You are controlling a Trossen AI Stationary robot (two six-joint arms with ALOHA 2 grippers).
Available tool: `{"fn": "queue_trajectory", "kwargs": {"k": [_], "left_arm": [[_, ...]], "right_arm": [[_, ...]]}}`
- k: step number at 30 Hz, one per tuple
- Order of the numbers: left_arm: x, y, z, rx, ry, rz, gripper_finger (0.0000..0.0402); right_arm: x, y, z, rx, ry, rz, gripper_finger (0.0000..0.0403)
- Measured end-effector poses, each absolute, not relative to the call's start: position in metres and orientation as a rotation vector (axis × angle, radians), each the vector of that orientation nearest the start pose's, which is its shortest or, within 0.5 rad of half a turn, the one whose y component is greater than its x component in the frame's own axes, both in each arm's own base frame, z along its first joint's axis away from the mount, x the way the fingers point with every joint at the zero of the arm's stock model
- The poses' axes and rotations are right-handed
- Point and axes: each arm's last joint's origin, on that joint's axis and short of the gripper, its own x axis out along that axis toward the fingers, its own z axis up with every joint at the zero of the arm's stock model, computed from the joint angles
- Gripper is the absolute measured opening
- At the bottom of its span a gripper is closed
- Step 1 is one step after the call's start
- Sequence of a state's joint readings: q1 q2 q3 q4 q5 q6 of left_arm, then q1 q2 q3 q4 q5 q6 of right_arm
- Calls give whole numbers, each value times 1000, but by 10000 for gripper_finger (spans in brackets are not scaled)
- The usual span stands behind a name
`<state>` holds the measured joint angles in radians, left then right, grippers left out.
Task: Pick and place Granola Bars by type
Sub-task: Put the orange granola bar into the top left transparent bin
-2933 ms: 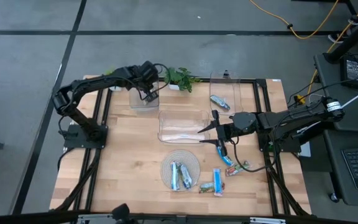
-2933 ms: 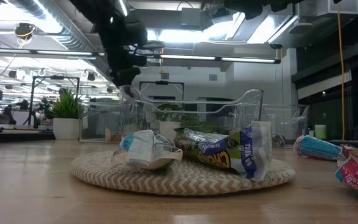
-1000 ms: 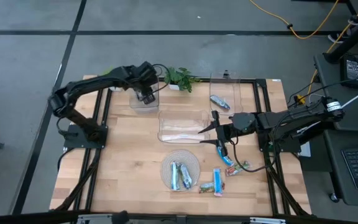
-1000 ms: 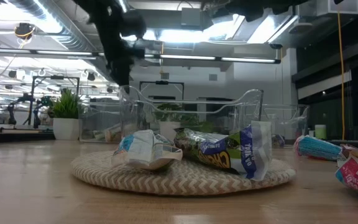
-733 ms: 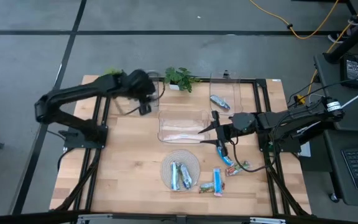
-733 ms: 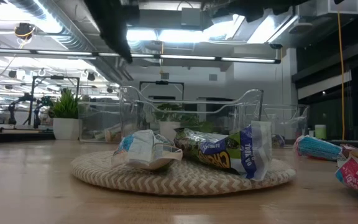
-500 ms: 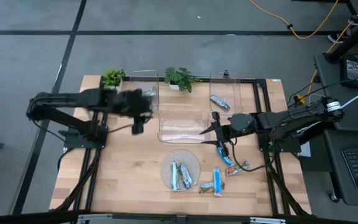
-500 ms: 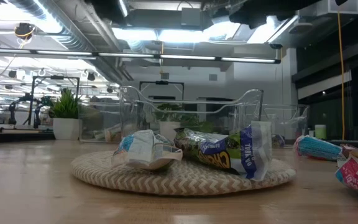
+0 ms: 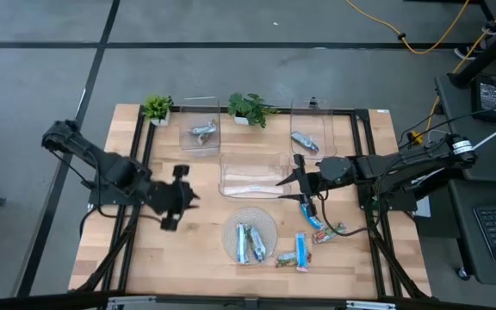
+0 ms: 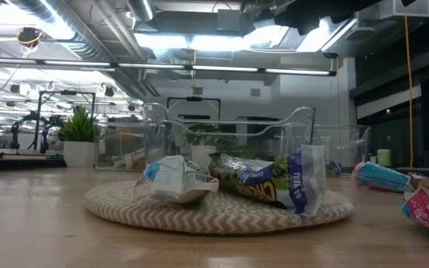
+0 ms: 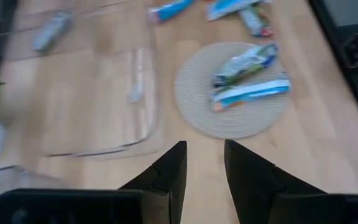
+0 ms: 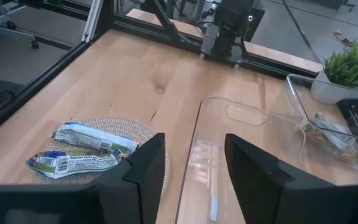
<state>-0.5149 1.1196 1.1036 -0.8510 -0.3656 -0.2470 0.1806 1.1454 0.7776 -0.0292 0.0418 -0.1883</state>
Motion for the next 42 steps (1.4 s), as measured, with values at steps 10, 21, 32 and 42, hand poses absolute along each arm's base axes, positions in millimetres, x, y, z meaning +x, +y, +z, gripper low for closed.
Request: {"fn": "queue_trajectory", "kwargs": {"k": [10, 21, 32, 42], "left_arm": [[199, -124, 283, 127, 734, -151, 100], [228, -145, 251, 349, 703, -274, 100], [257, -159, 207, 486, 765, -301, 101], [283, -160, 186, 536, 704, -322, 160]], "right_arm": [[247, 44, 275, -233, 380, 174, 169], [247, 44, 275, -236, 380, 176, 169], [247, 44, 275, -237, 380, 176, 169], [247, 44, 275, -236, 377, 175, 169]]}}
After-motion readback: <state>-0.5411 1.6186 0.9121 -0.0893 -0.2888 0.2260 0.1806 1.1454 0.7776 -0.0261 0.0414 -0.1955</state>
